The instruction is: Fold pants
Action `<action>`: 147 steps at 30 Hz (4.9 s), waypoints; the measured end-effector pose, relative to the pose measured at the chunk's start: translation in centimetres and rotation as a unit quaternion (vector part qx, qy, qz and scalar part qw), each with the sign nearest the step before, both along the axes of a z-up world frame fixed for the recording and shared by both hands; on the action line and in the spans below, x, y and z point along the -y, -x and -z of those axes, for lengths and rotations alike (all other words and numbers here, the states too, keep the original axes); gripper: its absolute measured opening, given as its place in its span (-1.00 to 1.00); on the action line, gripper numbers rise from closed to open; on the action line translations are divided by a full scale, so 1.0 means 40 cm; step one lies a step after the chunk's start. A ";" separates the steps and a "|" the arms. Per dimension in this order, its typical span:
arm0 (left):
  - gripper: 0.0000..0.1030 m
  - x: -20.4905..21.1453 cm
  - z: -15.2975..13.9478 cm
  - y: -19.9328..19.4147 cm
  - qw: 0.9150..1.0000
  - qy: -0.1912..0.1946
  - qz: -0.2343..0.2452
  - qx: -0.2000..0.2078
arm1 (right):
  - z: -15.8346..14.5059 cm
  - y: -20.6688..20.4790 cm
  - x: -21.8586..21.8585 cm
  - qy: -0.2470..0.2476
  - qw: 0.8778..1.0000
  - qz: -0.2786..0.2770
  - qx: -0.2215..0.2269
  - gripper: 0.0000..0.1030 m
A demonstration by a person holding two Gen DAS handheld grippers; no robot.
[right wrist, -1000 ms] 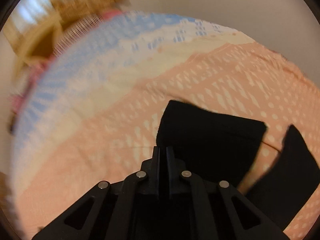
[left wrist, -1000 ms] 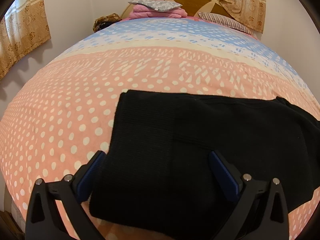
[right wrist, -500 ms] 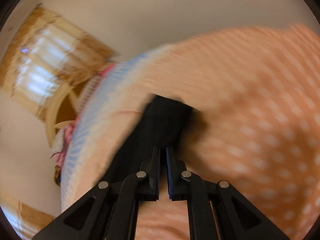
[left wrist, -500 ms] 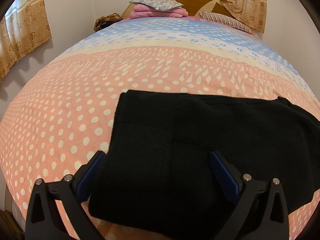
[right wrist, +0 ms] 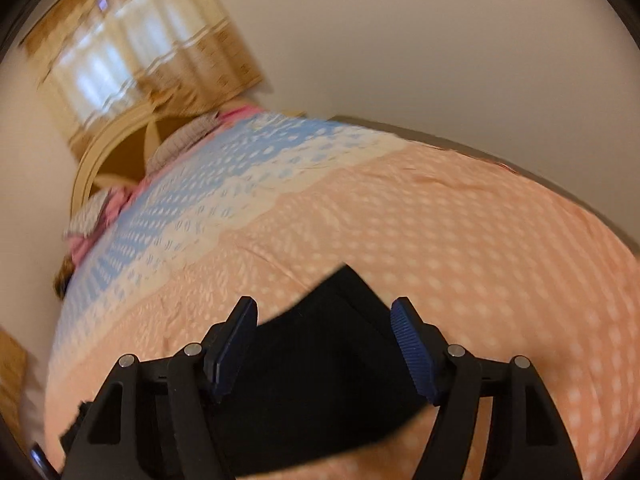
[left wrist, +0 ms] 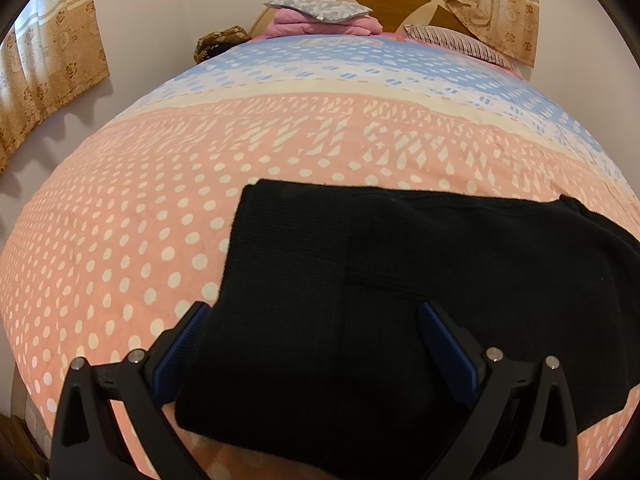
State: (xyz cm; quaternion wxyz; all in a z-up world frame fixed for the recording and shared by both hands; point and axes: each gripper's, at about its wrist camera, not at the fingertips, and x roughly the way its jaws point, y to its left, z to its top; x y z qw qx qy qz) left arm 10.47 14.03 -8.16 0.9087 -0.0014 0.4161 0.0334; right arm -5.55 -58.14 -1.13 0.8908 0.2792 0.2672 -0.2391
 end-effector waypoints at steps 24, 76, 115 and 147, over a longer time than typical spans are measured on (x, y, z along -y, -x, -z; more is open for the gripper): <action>1.00 0.000 0.003 -0.006 1.000 0.001 -0.008 0.001 | -0.013 0.011 0.067 0.005 0.997 0.056 0.044 -0.83; 1.00 0.185 -0.028 0.092 0.989 -0.067 0.120 0.055 | 0.140 -0.641 -1.034 -0.063 0.831 -0.549 -0.068 -0.11; 1.00 0.060 -0.027 -0.002 0.996 -0.021 0.089 0.015 | -0.017 -0.609 -0.744 0.008 0.879 -0.473 -0.062 -0.79; 1.00 0.065 -0.025 -0.006 0.997 -0.031 0.073 0.015 | 0.081 -0.485 -0.860 0.168 0.808 -0.539 -0.170 -0.45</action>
